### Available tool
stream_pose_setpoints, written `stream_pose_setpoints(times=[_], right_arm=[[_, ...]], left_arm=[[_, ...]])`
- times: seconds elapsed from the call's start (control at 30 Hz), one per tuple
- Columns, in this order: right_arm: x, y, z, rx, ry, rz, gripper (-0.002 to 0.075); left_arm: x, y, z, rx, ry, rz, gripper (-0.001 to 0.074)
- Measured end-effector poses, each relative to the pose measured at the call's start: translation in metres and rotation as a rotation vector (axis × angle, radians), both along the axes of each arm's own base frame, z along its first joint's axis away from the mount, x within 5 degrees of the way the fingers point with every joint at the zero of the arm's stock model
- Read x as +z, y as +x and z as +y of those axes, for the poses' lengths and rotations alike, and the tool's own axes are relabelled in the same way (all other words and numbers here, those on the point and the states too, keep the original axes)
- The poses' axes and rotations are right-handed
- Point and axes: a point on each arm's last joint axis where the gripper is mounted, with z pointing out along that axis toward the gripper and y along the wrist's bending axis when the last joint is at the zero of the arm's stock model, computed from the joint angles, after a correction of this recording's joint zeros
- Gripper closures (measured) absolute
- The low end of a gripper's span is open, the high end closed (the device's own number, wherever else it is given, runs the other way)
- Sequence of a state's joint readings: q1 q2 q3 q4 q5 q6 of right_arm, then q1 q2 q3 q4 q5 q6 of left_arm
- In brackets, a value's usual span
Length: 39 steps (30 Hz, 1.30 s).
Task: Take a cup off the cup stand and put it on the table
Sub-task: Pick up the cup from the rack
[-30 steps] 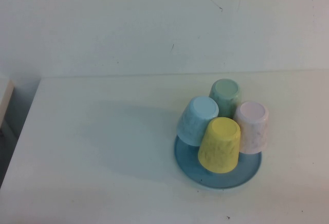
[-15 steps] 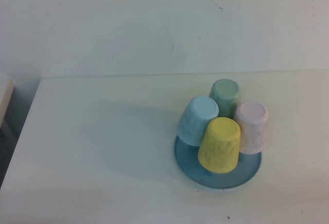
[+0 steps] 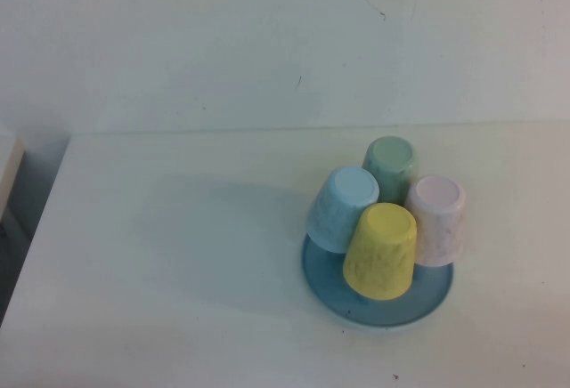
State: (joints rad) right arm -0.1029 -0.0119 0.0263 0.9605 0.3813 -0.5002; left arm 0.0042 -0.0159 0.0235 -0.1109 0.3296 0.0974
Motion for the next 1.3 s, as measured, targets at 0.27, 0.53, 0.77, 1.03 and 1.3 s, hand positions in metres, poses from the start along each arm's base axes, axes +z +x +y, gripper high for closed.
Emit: stream_pose_setpoints(times=[0.27,0.53,0.77,1.03,1.3], right_arm=[[0.03,-0.008,0.013,0.19,-0.164,0.0,0.0729],[0.113,0.004,0.01,0.322,-0.491,0.115,0.0729],[0.169,0.051,0.004,0.557,-0.615,0.416,0.0729],[0.186,0.14,0.01,0.71,-0.665,0.559,0.0729],[0.164,0.204,0.05,0.884,-0.849,0.651,0.0729]], left_arm=[[0.0,0.0,0.0,0.0,0.0,0.0,0.0738],[0.0,0.0,0.0,0.0,0.0,0.0,0.0738],[0.0,0.0,0.0,0.0,0.0,0.0,0.0738],[0.0,0.0,0.0,0.001,-0.002,0.0,0.0738],[0.0,0.0,0.0,0.001,-0.002,0.0,0.0738]])
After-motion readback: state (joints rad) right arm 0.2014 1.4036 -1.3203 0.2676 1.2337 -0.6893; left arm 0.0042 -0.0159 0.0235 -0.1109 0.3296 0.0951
